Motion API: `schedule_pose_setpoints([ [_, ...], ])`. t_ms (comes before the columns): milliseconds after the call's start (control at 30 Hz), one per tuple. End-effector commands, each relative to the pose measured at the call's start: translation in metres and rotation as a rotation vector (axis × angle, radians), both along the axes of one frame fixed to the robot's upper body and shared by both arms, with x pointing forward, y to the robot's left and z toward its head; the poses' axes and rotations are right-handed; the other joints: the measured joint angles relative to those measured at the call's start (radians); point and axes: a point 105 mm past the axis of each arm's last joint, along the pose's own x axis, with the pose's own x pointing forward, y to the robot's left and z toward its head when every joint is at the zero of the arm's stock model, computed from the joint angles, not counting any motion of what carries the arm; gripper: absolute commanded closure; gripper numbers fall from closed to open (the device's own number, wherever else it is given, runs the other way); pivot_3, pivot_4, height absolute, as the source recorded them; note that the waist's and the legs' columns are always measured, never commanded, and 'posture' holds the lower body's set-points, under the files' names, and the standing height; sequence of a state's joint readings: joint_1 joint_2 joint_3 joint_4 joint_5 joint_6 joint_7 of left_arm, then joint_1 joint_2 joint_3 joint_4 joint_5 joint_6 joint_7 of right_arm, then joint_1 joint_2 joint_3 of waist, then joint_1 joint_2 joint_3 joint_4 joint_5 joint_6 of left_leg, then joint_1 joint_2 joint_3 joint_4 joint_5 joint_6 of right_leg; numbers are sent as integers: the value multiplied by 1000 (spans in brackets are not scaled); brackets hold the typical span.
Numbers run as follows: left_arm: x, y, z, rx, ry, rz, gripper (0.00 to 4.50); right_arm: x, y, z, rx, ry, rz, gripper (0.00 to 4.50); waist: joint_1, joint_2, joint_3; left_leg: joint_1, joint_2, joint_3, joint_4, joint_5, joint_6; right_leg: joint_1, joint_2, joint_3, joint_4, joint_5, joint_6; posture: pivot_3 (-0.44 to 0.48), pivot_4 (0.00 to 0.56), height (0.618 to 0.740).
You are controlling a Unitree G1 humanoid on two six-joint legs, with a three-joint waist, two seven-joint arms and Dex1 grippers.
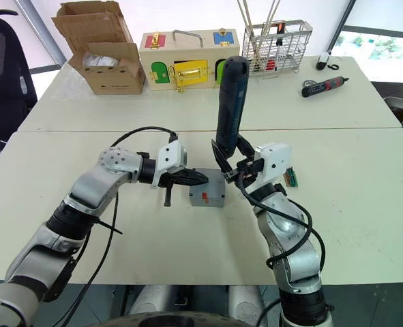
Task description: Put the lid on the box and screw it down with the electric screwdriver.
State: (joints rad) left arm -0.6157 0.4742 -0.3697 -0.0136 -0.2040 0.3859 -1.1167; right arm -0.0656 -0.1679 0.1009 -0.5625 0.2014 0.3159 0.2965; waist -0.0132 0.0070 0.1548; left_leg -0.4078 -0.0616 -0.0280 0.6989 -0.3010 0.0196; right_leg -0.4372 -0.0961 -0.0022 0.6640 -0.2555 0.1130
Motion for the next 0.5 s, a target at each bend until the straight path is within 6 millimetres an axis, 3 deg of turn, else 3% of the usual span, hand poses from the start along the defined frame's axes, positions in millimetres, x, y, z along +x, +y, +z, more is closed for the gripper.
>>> schedule_pose_setpoints([
  [33, -3, 2, -8, 29, 14, 8, 4500, -6, 20, -3, 7, 15, 103, 2666, 0, -1, -1, 0, 0, 0, 0, 0, 0, 0, 0, 0, 0, 0, 0, 0, 150, 694],
  [233, -4, 2, -9, 24, 19, 11, 4500, -7, 24, 1, 34, 6, 112, 2666, -1, -2, -1, 0, 1, 0, 0, 0, 0, 0, 0, 0, 0, 0, 0, 0, 150, 694],
  [500, -5, 3, -14, 46, 23, 5, 4500, -1, 12, -39, 21, 143, 35, 2666, -1, -6, -3, 2, 1, 0, -1, 0, 0, 2, 1, 0, 0, 0, 0, 0, 150, 694],
])
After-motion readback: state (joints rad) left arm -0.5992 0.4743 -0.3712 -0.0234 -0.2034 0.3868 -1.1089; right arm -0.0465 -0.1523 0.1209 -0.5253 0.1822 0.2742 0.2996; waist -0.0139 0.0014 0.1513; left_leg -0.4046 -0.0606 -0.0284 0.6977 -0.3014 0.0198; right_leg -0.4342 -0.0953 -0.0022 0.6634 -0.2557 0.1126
